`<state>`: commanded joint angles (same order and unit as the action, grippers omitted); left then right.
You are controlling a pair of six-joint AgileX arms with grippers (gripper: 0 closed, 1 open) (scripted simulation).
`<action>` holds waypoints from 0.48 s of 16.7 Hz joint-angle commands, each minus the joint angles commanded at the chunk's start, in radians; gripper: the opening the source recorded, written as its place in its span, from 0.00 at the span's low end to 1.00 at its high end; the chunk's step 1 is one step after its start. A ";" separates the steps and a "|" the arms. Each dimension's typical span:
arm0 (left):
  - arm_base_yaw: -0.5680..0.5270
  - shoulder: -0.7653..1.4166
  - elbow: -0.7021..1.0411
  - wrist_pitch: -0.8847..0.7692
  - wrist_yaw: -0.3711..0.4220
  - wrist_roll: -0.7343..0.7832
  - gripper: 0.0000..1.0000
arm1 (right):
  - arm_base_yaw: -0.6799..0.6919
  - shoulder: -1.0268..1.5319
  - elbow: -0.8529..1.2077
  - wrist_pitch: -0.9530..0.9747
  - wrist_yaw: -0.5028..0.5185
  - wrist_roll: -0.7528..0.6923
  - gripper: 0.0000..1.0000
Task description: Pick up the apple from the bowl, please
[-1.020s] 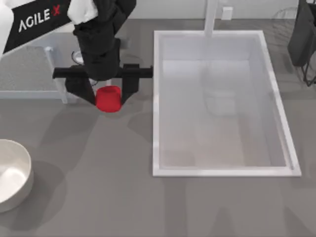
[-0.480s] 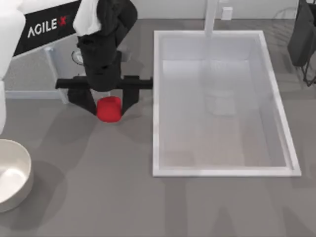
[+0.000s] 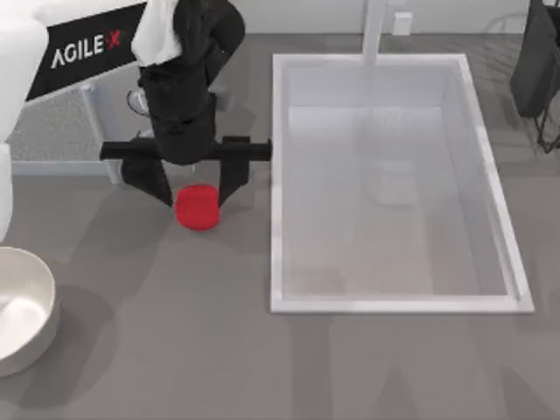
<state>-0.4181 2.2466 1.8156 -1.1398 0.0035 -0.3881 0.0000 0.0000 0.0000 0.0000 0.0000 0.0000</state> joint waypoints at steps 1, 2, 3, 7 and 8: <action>0.000 0.000 0.000 0.000 0.000 0.000 0.83 | 0.000 0.000 0.000 0.000 0.000 0.000 1.00; 0.000 0.000 0.000 0.000 0.000 0.000 0.90 | 0.000 0.000 0.000 0.000 0.000 0.000 1.00; 0.000 0.000 0.000 0.000 0.000 0.000 0.98 | 0.000 0.000 0.000 0.000 0.000 0.000 1.00; 0.000 0.000 0.000 0.000 0.000 0.000 1.00 | 0.000 0.000 0.000 0.000 0.000 0.000 1.00; 0.000 0.000 0.000 0.000 0.000 0.000 1.00 | 0.000 0.000 0.000 0.000 0.000 0.000 1.00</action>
<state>-0.4181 2.2466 1.8156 -1.1398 0.0035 -0.3881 0.0000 0.0000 0.0000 0.0000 0.0000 0.0000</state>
